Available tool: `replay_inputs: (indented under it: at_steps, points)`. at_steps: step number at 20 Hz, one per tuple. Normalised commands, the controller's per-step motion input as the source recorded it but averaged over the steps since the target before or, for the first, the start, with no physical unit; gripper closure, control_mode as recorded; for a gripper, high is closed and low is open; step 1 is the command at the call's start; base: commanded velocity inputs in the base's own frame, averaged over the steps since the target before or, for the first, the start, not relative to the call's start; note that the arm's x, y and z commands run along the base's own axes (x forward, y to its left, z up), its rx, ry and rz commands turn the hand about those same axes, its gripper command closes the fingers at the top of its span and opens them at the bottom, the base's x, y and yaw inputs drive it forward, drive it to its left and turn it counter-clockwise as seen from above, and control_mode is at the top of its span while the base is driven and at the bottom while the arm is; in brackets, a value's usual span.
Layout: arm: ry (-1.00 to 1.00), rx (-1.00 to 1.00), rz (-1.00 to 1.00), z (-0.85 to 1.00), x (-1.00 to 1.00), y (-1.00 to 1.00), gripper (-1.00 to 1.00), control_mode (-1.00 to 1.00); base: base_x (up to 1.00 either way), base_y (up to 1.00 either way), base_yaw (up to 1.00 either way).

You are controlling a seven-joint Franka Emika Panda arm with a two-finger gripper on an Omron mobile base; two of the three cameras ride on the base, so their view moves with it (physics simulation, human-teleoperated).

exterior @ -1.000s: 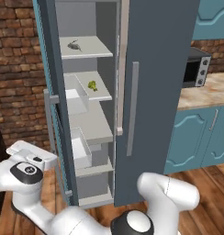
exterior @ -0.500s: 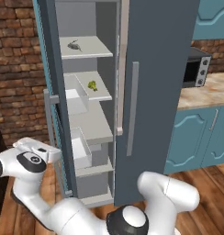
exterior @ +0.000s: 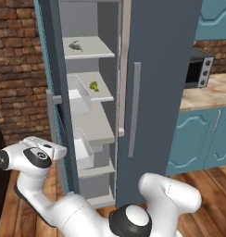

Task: There's a fish in the fridge that needs to be moved to the freezer for freezing. Pick up the fish from the fridge, place it on any shelf in the freezer, and close the fridge and freezer doors when done.

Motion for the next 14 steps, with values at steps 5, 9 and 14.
replay_inputs:
  at_steps: [5,9,14]
  points:
    - [0.00,0.01,0.00,-0.02,0.12,-0.95,-1.00,-1.00,0.00,0.00,0.00]
    - [0.00,0.00,0.00,0.00,0.26,-1.00,-1.00,-1.00,0.00,0.00,0.00]
    - [0.00,0.08,0.01,0.00,0.63,-1.00,-1.00,-1.00,0.00,0.00,0.00]
